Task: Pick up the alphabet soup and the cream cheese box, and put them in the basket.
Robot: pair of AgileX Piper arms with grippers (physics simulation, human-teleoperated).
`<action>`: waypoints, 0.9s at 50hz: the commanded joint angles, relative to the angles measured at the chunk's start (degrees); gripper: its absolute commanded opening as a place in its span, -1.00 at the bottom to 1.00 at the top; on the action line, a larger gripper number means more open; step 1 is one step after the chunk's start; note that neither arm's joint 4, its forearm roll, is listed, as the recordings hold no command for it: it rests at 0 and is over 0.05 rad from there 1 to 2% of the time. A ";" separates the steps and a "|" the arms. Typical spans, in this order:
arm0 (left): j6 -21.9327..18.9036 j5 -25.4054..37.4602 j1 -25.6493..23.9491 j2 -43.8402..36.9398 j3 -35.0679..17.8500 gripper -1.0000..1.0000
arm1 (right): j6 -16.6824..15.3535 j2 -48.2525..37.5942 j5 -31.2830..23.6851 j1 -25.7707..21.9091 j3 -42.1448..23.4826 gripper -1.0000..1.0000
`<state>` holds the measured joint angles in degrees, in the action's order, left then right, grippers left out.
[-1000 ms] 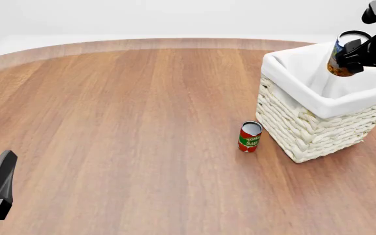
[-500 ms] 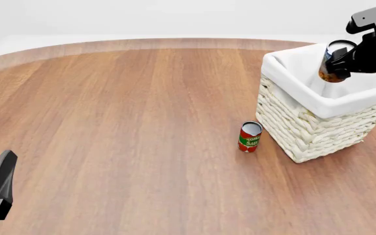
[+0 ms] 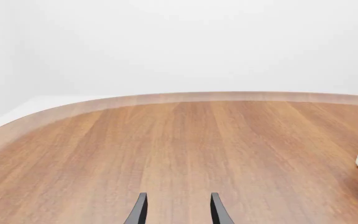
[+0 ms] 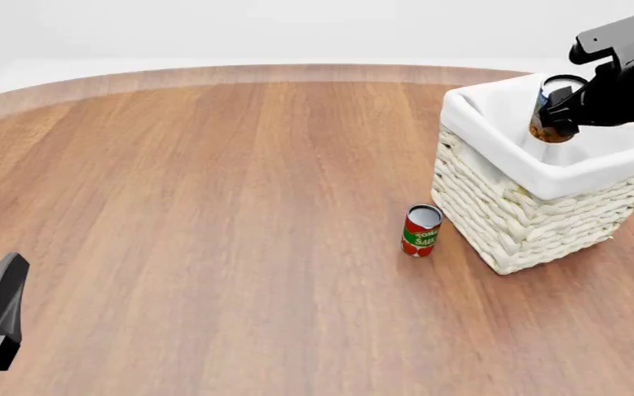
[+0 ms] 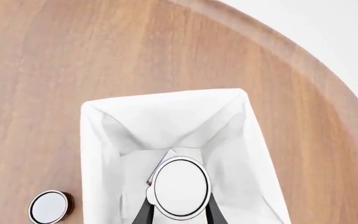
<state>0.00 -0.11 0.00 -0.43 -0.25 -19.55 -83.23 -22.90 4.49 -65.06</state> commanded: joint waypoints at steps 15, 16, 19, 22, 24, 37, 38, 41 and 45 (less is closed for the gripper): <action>0.00 0.00 0.00 0.00 0.00 1.00 | 0.42 -2.86 1.82 0.64 -0.48 -1.00; 0.00 0.00 0.00 0.00 0.00 1.00 | 0.44 -2.97 1.97 0.62 -0.34 -1.00; 0.00 0.00 0.00 0.00 0.00 1.00 | 0.41 -3.20 2.04 0.69 -0.52 -1.00; 0.00 0.00 0.00 0.00 0.00 1.00 | 0.45 -3.55 2.32 0.71 -0.49 -1.00; 0.00 0.00 0.00 0.00 0.00 1.00 | 0.51 -3.70 2.44 0.68 -0.42 -1.00; 0.00 0.00 0.00 0.00 0.00 1.00 | 0.70 -4.34 3.61 0.60 0.66 -1.00; 0.00 0.00 0.00 0.00 0.00 1.00 | 0.76 -4.38 3.68 0.56 0.72 -1.00; 0.00 0.00 0.00 0.00 0.00 1.00 | 0.83 -4.57 3.83 0.52 0.72 -1.00; 0.00 0.00 0.00 0.00 0.00 1.00 | 0.90 -4.70 3.98 0.54 0.84 -1.00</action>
<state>0.00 -0.11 0.00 -0.43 -0.25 -20.00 -87.78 -19.67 5.06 -64.14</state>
